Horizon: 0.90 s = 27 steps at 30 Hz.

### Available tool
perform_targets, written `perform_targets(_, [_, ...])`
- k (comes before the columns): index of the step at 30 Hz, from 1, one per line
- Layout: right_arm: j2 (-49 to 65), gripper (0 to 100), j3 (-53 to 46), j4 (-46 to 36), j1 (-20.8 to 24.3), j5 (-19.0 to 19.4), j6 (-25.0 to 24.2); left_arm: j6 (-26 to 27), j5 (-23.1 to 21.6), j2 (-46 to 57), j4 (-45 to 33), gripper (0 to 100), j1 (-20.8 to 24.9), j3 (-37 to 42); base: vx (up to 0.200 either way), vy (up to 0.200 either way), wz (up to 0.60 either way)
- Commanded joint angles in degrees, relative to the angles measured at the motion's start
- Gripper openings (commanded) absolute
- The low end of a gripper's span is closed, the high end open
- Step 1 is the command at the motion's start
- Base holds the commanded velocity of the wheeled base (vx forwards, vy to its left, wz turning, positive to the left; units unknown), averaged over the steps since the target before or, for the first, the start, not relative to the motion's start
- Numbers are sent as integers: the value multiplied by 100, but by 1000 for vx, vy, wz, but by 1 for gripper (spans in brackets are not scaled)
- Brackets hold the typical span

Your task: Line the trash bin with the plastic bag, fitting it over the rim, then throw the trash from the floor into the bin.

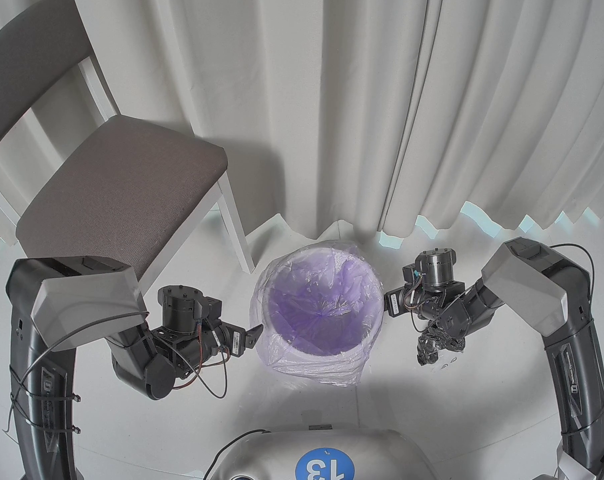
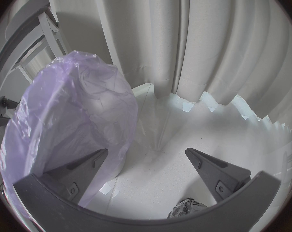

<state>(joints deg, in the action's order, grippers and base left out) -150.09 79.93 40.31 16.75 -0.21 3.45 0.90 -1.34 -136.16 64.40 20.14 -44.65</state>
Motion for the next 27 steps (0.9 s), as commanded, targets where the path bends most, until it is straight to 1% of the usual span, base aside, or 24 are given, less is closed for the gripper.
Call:
perform_targets(1, [-152,100,233,-112,65,21,15,-20,-7,-719,-24,100,-54,-623,0,0,0])
perform_targets(2, [-143,100,242,-120,65,21,15,-20,-7,-719,-24,100,-54,-632,0,0,0])
perform_targets(4, [-126,100,383,-278,109,30,15,-11,-15,-939,-174,100,-54,-1072,0,0,0])
perform_targets(8, [-126,100,629,-630,180,38,33,15,20,-1053,-763,100,-98,-1555,0,0,0])
perform_targets(13, [-187,100,866,-806,250,56,42,42,29,-1229,-1123,100,-133,-2162,0,0,0])
perform_targets(17, [-310,100,1147,-1078,294,56,42,217,90,-1326,-1861,100,-142,-2715,0,0,0])
perform_targets(19, [-416,100,1297,-1228,303,65,51,402,248,-1343,-2239,100,-151,-2944,0,0,0])
perform_targets(21, [-486,100,1437,-1360,303,65,94,543,468,-1405,-2380,100,-159,-3084,0,0,0])
perform_targets(24, [-627,100,1595,-1500,294,56,138,718,767,-1545,-2397,100,-168,-3243,0,0,0])
perform_targets(27, [-688,100,1683,-1562,294,56,156,701,820,-1537,-2371,100,-168,-3190,0,0,0])
